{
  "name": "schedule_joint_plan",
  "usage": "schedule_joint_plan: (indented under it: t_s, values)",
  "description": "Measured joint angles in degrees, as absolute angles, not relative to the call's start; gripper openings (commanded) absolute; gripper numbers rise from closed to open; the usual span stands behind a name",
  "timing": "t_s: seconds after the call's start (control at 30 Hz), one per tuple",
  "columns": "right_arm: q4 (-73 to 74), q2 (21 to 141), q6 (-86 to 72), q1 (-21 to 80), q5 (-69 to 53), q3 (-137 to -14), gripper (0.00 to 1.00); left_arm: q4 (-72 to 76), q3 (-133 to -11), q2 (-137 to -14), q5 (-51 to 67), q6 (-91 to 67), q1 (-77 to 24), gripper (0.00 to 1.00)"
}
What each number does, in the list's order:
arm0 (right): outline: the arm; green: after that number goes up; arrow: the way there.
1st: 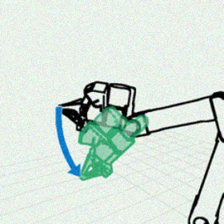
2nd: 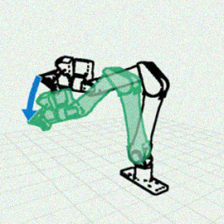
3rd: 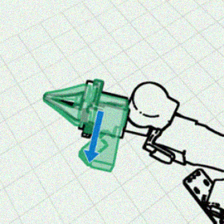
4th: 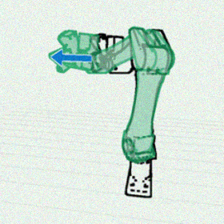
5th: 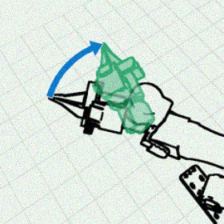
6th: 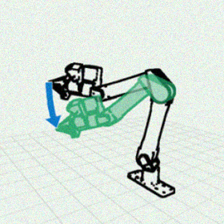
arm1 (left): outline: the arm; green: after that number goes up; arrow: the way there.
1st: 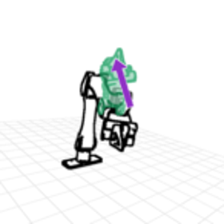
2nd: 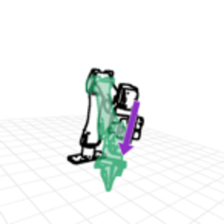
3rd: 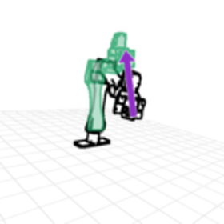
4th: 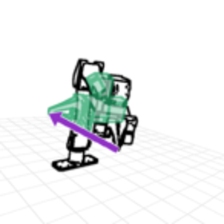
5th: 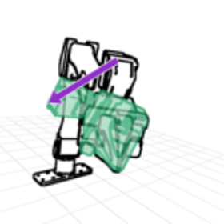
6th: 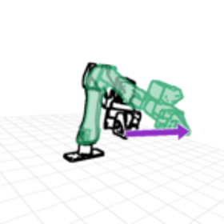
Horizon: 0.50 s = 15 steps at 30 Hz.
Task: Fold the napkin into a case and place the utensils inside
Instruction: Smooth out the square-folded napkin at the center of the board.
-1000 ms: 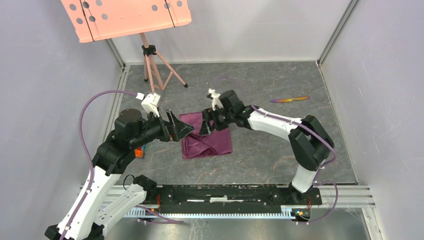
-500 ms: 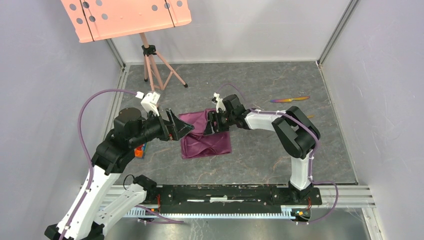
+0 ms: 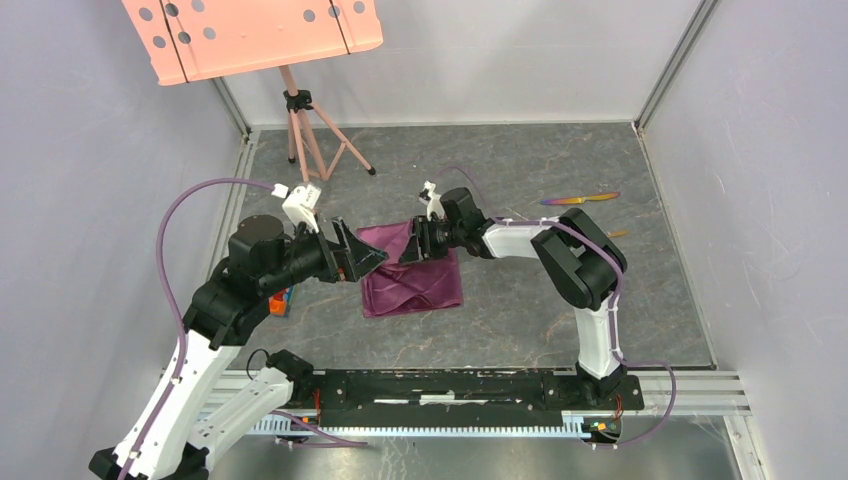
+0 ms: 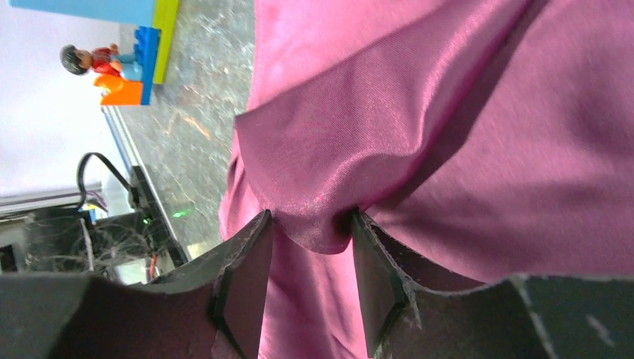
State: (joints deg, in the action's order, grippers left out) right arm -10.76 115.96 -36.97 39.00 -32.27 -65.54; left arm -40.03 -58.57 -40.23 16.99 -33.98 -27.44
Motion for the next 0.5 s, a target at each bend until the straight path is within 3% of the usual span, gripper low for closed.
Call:
schedule_joint_plan:
  t_s: [0.2,0.33,0.5]
  values:
    - [-18.72,121.01,-43.81,40.60,-33.61,-71.53,0.52,-40.36,-58.57,-40.03,16.91,-33.98,-27.44,1.00]
    - [-29.54,127.87,-52.62,42.37,-33.85,-82.74,0.65,-40.47,-58.57,-39.55,16.05,-33.98,-27.44,1.00]
    - [-32.36,126.10,-54.28,42.30,-33.85,-82.59,0.71,-40.73,-58.57,-38.94,14.63,-34.02,-27.44,1.00]
